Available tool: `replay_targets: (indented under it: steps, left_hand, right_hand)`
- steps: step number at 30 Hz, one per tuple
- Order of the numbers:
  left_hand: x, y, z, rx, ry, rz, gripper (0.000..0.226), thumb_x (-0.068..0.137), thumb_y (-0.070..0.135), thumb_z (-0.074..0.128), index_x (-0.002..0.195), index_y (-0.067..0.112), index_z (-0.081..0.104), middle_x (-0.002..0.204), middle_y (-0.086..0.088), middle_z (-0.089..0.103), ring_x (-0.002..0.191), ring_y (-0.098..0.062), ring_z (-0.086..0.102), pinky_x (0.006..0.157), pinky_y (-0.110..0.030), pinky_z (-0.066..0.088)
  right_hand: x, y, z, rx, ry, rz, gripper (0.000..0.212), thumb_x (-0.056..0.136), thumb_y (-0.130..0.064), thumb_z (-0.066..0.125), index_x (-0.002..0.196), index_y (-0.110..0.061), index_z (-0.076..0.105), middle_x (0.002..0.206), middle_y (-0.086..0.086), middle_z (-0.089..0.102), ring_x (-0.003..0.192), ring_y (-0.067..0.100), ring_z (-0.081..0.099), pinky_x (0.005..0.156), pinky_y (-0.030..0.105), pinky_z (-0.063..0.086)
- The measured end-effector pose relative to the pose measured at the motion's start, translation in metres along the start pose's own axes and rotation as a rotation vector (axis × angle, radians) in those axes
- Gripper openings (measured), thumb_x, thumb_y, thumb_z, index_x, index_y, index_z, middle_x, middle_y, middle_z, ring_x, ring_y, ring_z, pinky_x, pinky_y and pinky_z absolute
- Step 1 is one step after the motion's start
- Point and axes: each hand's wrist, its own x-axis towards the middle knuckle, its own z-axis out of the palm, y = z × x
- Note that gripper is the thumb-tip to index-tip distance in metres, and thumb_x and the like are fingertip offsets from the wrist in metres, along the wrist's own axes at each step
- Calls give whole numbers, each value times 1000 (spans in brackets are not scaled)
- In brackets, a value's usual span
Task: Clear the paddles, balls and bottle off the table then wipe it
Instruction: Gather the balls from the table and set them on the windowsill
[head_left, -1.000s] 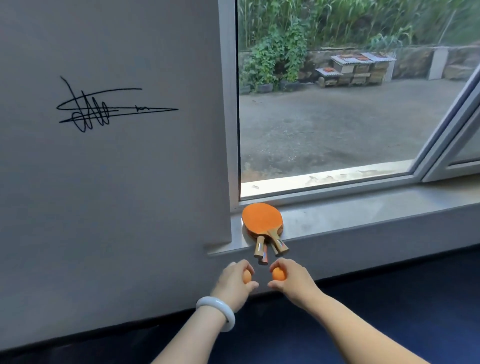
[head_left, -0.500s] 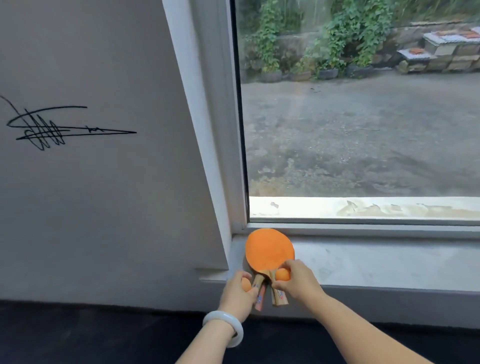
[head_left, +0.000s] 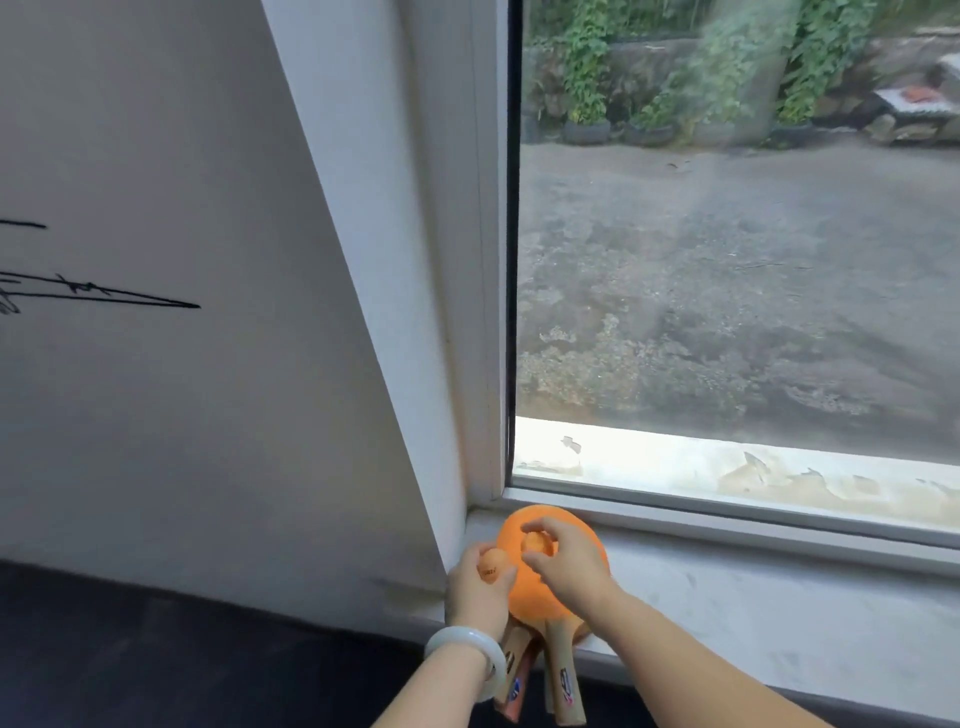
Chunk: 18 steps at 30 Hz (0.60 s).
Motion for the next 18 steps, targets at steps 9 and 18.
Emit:
replay_targets:
  steps: [9, 18]
  left_hand:
    - [38, 10, 28, -382, 290, -289, 24, 93, 15, 53, 116, 13, 60, 111, -17, 64, 101, -36, 62, 88, -43, 51]
    - [72, 20, 47, -509, 429, -386, 29, 97, 13, 52, 126, 16, 57, 121, -14, 62, 109, -31, 60, 99, -43, 49]
  right_hand:
    - [65, -4, 15, 103, -154, 88, 30, 84, -17, 70, 111, -22, 59, 106, 0, 63, 96, 22, 62, 90, 42, 52]
    - [98, 5, 25, 220, -225, 135, 45, 90, 2, 59, 129, -20, 53, 92, -6, 62, 80, 10, 61, 60, 13, 51]
